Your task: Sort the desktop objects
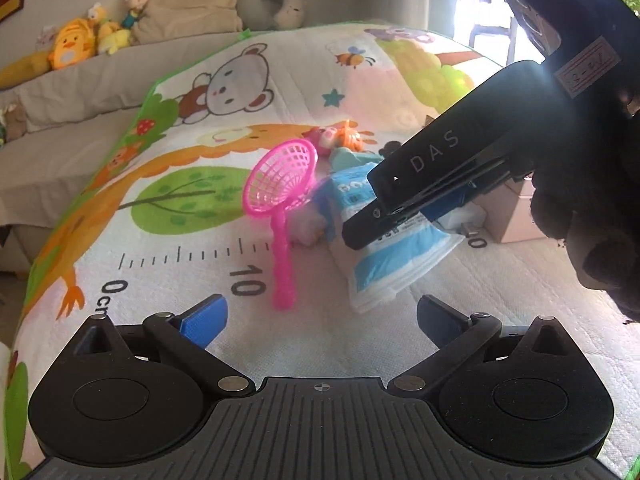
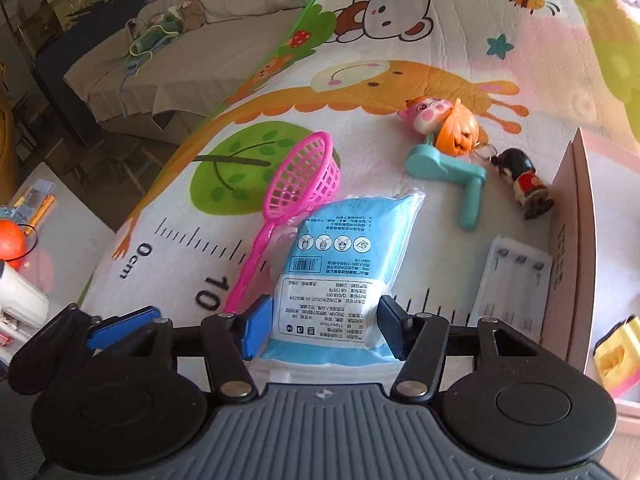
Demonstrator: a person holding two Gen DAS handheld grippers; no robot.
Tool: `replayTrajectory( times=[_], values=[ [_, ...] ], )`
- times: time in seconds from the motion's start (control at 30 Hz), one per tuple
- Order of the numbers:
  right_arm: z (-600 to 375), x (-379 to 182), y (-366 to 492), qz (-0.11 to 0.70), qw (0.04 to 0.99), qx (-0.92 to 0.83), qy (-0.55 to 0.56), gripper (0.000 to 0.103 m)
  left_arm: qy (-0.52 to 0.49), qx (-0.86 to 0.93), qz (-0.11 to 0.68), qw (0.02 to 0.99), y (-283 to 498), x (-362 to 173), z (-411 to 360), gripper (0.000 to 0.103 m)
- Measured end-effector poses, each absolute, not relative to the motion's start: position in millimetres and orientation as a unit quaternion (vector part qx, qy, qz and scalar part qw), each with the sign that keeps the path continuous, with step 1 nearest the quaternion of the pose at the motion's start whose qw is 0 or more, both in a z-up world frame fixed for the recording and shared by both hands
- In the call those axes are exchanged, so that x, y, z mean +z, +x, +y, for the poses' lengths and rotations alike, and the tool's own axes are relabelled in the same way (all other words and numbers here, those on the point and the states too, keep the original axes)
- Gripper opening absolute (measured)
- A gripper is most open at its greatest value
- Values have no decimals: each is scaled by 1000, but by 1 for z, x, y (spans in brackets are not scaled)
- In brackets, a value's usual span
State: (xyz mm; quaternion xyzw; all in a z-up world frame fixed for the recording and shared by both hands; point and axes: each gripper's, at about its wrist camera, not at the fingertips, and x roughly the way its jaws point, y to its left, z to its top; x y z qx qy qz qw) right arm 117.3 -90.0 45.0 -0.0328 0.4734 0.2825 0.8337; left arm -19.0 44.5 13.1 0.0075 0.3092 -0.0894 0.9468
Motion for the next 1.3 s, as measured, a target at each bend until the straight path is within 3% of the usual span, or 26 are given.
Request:
replayTrajectory(
  times=[0.07,0.17,0.5,0.63,0.7,0.8,0.87,0.9,0.93,1.03,1.2,1.3],
  values=[
    [-97,46,106,481,827,292,-9,55,17,-101,310,945,-23,13,41,103],
    [-111,47,90,491,817,301,22,41,31,-111,307,945,-29,13,34,103],
    [-158,44,53,455,859,236,5,40,55,-93,316,942,-26,11,27,103],
    [-150,56,46,399,881,251,-37,68,59,-87,320,942,-29,13,31,103],
    [-140,59,50,388,881,268,-43,70,56,-82,323,941,-34,14,37,103],
    [-122,55,60,381,878,288,-44,81,47,-69,330,940,-39,15,47,103],
    [-110,47,65,384,874,293,-47,81,42,-57,335,940,-39,15,51,103],
    [-105,42,66,387,872,296,-50,76,40,-53,337,939,-39,15,53,103],
    [-102,38,65,392,868,299,-55,65,37,-51,339,939,-38,14,54,103],
    [-106,29,64,408,859,305,-44,57,33,-49,346,936,-37,12,56,103],
    [-133,31,57,402,877,261,-35,56,34,-54,350,934,-32,9,52,103],
    [-132,47,45,348,900,250,-74,56,34,-42,352,934,-28,8,53,103]
  ],
)
